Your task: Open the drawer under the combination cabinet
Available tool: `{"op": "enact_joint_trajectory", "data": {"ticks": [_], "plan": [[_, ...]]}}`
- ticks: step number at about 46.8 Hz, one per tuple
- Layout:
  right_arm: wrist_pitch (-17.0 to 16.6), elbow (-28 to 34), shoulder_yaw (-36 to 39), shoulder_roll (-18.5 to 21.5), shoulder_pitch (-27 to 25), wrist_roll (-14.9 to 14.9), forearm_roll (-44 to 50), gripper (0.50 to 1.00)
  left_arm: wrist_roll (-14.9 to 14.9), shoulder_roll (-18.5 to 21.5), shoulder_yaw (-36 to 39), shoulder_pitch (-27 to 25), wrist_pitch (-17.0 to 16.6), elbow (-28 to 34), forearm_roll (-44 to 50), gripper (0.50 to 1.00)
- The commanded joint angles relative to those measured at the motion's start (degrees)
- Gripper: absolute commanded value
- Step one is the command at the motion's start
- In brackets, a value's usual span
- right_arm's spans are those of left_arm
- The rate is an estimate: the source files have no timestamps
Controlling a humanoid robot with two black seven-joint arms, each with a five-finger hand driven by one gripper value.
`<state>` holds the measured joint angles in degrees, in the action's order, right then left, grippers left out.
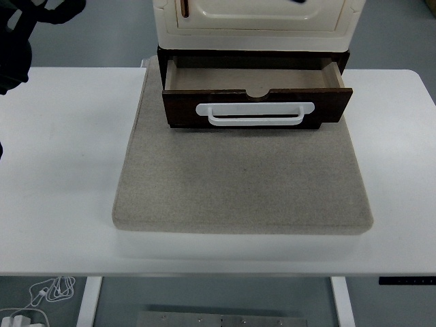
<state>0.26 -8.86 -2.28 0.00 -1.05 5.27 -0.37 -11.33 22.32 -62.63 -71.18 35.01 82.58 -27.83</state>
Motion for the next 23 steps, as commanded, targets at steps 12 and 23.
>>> {"op": "enact_joint_trajectory", "data": {"ticks": [12, 23], "plan": [[0.0, 0.0, 0.0, 0.0, 0.0, 0.0, -0.1, 0.928, 7.1, -0.3, -14.8, 0.4, -6.1, -11.0, 1.3, 1.0], [0.0, 0.0, 0.0, 0.0, 0.0, 0.0, -0.1, 0.928, 7.4, 1.4, -18.8, 0.2, -14.5, -22.5, 1.7, 1.0]]}}
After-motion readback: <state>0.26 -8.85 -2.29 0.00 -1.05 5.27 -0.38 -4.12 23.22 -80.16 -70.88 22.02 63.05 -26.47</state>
